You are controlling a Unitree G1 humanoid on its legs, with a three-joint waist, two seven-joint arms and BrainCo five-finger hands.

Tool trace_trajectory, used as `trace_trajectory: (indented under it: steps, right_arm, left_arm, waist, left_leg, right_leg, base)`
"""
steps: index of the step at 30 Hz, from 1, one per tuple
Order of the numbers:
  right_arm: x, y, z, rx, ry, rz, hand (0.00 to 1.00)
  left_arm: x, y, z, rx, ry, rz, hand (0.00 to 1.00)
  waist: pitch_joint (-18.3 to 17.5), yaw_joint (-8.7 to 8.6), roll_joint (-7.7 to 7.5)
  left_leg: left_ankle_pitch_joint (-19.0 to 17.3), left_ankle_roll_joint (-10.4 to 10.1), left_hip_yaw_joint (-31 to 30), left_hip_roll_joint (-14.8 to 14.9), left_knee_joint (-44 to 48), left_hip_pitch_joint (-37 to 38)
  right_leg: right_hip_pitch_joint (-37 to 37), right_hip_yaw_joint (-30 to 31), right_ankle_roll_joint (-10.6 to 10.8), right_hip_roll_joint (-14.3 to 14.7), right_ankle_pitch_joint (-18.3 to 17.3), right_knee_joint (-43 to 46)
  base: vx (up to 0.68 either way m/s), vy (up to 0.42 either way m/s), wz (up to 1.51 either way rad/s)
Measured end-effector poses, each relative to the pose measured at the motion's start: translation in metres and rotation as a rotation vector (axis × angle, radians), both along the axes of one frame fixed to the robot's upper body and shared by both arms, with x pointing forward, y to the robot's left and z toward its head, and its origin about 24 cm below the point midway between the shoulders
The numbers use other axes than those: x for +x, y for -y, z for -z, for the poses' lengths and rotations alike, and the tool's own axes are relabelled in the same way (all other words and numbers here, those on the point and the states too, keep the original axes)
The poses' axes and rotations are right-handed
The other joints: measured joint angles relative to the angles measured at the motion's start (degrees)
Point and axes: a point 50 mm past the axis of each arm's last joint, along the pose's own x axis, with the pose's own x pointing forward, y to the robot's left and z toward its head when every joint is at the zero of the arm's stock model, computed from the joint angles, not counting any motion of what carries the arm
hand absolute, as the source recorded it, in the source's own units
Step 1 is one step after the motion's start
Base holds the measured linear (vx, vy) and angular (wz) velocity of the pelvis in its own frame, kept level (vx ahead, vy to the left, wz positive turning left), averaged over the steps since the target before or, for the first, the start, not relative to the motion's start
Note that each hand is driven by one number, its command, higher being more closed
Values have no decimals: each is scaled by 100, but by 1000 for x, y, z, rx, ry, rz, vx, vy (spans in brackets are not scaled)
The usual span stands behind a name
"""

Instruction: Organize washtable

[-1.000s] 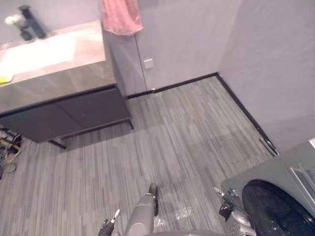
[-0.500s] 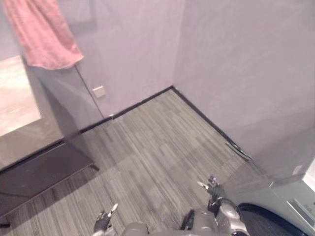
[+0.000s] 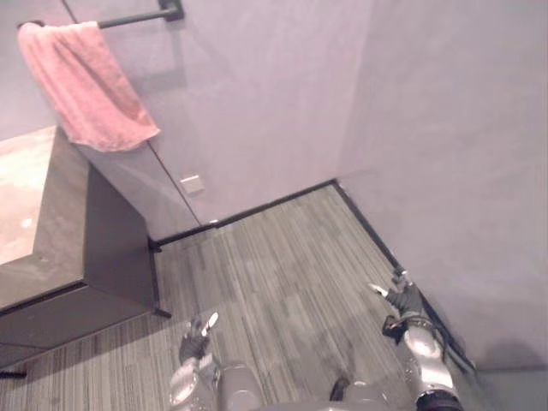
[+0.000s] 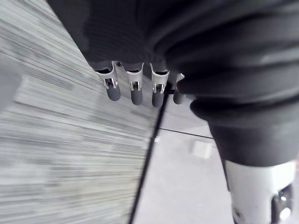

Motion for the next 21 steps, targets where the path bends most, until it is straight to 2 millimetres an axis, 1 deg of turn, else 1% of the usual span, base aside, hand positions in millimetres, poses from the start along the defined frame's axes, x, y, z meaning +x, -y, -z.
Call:
trace_trajectory:
  steps: [1, 2, 3, 4, 5, 6, 7, 8, 9, 10, 11, 12, 13, 14, 15, 16, 17, 18, 19, 20, 21]
  right_arm:
    - [8, 3, -12, -6, 58, 18, 0]
    - [11, 4, -18, -8, 84, 22, 0]
    - [16, 5, -28, -14, 128, 26, 0]
    - [20, 7, -36, -20, 166, 35, 0]
    - [22, 7, -41, -23, 187, 39, 0]
    - [27, 6, -52, -27, 237, 44, 0]
    - [31, 2, -59, -15, 277, 44, 0]
    - [32, 0, -60, -3, 289, 44, 0]
    - [34, -4, -65, 12, 314, 41, 0]
    - [35, -9, -70, 33, 345, 33, 0]
    - [35, -11, -72, 45, 360, 33, 0]
    - [36, -16, -76, 71, 389, 34, 0]
    - [36, -18, -78, 80, 398, 29, 0]
    - [37, -25, -82, 88, 418, 0, 0]
    - [39, -37, -84, 102, 431, -50, 0]
    - [39, -44, -86, 113, 440, -81, 0]
    - [37, -56, -91, 128, 467, -136, 0]
    - [35, -66, -98, 138, 511, -192, 0]
    - [34, -70, -103, 142, 536, -212, 0]
    - [32, -74, -111, 146, 580, -247, 0]
    - [31, -75, -115, 151, 605, -263, 0]
  left_arm:
    - [9, -3, -16, 22, 76, -28, 0]
    - [12, -6, -23, 32, 108, -42, 0]
    - [19, -11, -38, 60, 169, -88, 0]
    - [24, -16, -56, 104, 231, -125, 0]
    - [27, -19, -66, 136, 262, -137, 0]
    - [30, -26, -87, 197, 332, -171, 0]
    - [31, -33, -108, 253, 402, -207, 0]
    - [32, -34, -119, 289, 439, -217, 0]
    - [33, -35, -140, 354, 509, -227, 0]
    - [33, -35, -158, 427, 566, -224, 0]
    - [32, -34, -163, 469, 572, -226, 0]
    - [33, -33, -175, 524, 605, -229, 0]
    - [32, -32, -181, 548, 625, -230, 0]
    - [29, -31, -195, 604, 671, -233, 0]
    - [20, -33, -209, 667, 722, -253, 0]
    - [14, -36, -215, 697, 743, -269, 0]
    - [3, -41, -224, 761, 778, -302, 0]
    - [-6, -47, -233, 811, 814, -350, 0]
    - [-9, -50, -238, 833, 833, -375, 0]
    - [-14, -54, -244, 861, 860, -418, 0]
    - [-18, -57, -250, 876, 887, -474, 0]
  waist:
    - [2, 12, -9]
    - [3, 25, -25]
    - [11, 43, -59]
    - [5, 123, -93]
    - [7, 158, -105]
    - [-3, 219, -113]
    - [-102, 279, -182]
    - [-119, 253, -271]
    - [-153, 287, -356]
    - [-175, 308, -397]
    - [-182, 295, -405]
    - [-186, 259, -411]
    - [-187, 256, -414]
    - [-183, 242, -412]
    - [-182, 245, -415]
    - [-181, 242, -409]
    - [-195, 207, -365]
    - [-223, 138, -315]
    - [-224, 108, -310]
    - [-221, 76, -223]
    - [-263, 73, -211]
  left_leg:
    - [-35, -41, 266, -103, -601, -190]
    - [-33, -44, 378, -174, -943, -263]
    - [2, -89, 588, -341, -1706, -350]
    - [111, -188, 727, -515, -2513, -370]
    - [176, -255, 740, -594, -2896, -371]
    - [553, -171, 783, -706, -3452, -367]
    - [1137, 204, 851, -797, -3334, -312]
    - [976, 441, 853, -873, -3105, -394]
    - [595, 596, 827, -905, -2583, -532]
    - [212, 746, 823, -975, -2157, -541]
    - [105, 852, 843, -1035, -2052, -494]
    - [-146, 1034, 854, -1204, -1938, -276]
    - [-258, 1068, 848, -1284, -1957, -119]
    - [-493, 1135, 802, -1443, -2085, 239]
    - [-641, 1128, 765, -1540, -2286, 649]
    - [-694, 1117, 734, -1586, -2443, 885]
    - [-732, 1094, 646, -1655, -2761, 1295]
    - [-738, 1080, 496, -1709, -3022, 1595]
    - [-722, 1053, 445, -1741, -3127, 1719]
    - [-746, 952, 303, -1772, -3246, 1911]
    - [-797, 857, 173, -1768, -3337, 2075]
  right_leg:
    - [209, -146, 2, 57, 1, -241]
    - [309, -217, 4, 65, 2, -345]
    - [534, -398, 18, 64, 9, -538]
    - [737, -514, 74, 43, 9, -674]
    - [834, -554, 131, 28, -2, -730]
    - [1026, -594, 393, -29, -107, -802]
    - [1172, -574, 638, -136, -187, -858]
    - [1216, -595, 668, -225, -186, -829]
    - [1203, -547, 779, -396, -124, -588]
    - [1137, -422, 805, -630, -118, 23]
    - [1038, -352, 828, -785, -108, 486]
    - [781, -173, 935, -1160, 184, 1571]
    - [604, 3, 850, -1326, 389, 2131]
    - [224, 287, 546, -1555, 483, 3403]
    - [-185, 654, 268, -1497, 235, 4363]
    - [-373, 810, 225, -1382, 87, 4648]
    - [-715, 927, 178, -1107, -180, 4823]
    - [-1073, 936, 136, -808, -441, 4641]
    - [-1254, 934, 85, -696, -548, 4470]
    - [-1599, 936, 17, -475, -695, 3884]
    - [-1832, 854, 1, -301, -672, 2928]
  base:
    - [412, -128, 50]
    - [437, -64, 52]
    - [451, 8, 45]
    - [456, 51, 39]
    - [462, 133, 19]
    - [489, 200, -2]
    - [513, 217, 9]
    - [556, 237, 17]
    - [592, 281, 34]
    - [707, 380, 30]
    - [690, 421, 43]
    - [550, 349, 43]
    - [419, 254, 53]
    - [477, 227, 37]
    - [455, 185, 28]
    - [504, 166, 21]
    - [372, 66, 36]
    - [362, 50, 49]
    - [354, 7, 68]
    - [361, -19, 72]
    - [360, -35, 71]
